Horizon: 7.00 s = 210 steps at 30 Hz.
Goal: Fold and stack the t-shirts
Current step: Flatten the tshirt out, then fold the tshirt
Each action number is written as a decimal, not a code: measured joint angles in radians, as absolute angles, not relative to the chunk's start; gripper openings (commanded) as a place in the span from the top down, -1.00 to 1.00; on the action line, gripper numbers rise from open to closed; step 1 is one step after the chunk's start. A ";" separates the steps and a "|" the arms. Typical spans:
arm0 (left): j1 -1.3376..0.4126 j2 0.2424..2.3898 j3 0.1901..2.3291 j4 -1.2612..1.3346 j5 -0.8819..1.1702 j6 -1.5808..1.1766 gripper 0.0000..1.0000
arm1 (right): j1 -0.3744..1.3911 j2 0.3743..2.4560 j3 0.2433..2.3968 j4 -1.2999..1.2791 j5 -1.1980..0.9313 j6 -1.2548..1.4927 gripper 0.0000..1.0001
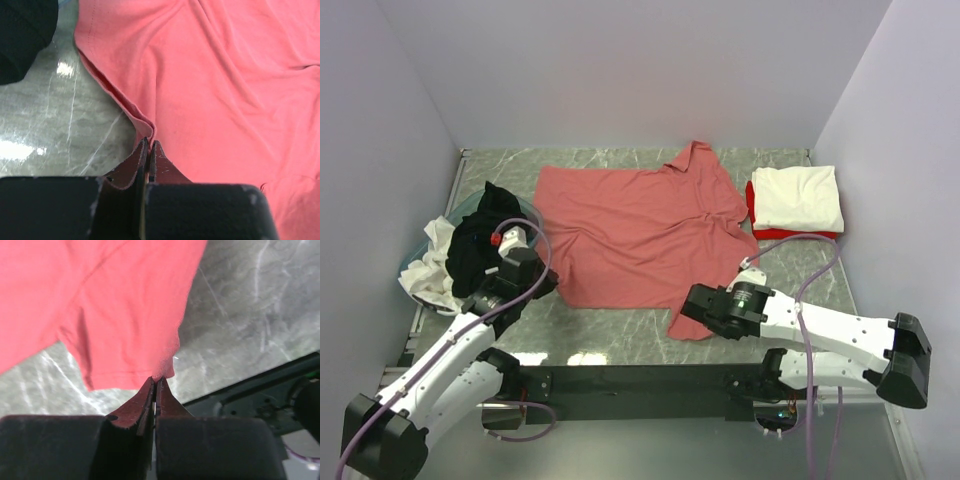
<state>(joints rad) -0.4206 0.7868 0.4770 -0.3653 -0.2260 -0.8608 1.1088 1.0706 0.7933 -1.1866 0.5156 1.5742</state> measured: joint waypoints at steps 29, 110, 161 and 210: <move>-0.554 0.522 0.582 -0.701 -0.309 -1.060 0.99 | 1.479 0.960 0.785 -1.313 0.572 1.849 1.00; -0.358 1.065 0.752 -0.710 -0.536 -0.950 0.99 | 0.533 1.126 0.971 -0.550 0.648 0.512 1.00; -0.256 1.567 1.108 -0.587 -0.520 -0.746 -0.24 | 0.369 1.840 1.427 -0.422 0.583 0.297 0.81; -0.723 1.664 0.970 -0.101 -0.250 -0.752 -0.77 | 0.389 1.746 1.058 -0.298 -0.014 0.398 0.11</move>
<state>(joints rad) -0.7227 1.6638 0.9699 -0.1009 -0.2504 -0.7525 0.3885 1.7458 1.0584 -0.2977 -0.0135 0.3985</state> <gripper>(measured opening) 0.885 0.548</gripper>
